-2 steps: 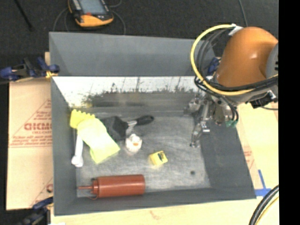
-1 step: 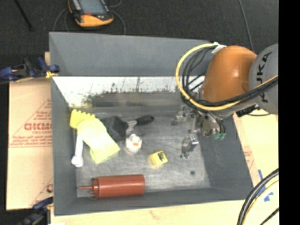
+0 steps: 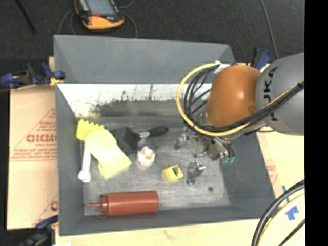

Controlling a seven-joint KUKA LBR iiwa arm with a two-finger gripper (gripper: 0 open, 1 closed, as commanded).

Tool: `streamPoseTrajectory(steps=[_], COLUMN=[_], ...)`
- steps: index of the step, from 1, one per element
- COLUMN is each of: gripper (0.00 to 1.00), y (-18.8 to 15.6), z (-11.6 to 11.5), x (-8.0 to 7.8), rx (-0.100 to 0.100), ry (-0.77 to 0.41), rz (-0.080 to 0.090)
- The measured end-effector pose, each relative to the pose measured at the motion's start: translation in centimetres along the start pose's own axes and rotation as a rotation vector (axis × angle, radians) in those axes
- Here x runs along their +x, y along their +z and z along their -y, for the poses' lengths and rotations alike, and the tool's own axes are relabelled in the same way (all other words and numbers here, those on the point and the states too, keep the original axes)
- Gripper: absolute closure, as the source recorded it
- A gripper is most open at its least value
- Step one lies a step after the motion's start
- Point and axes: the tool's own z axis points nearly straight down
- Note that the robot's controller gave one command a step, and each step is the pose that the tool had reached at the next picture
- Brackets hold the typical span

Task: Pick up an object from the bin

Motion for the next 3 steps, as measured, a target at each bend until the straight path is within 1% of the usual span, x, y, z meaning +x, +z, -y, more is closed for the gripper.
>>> streamPoseTrajectory(steps=[1,2,3], gripper=[0.00,0.00,1.00], y=[2.5,9.1,8.4], z=[-1.3,-1.2,-1.3], x=[1.6,0.5,0.0], rx=[0.001,-0.001,0.002], ry=[-0.046,0.003,-0.013], rz=[0.002,0.006,0.010])
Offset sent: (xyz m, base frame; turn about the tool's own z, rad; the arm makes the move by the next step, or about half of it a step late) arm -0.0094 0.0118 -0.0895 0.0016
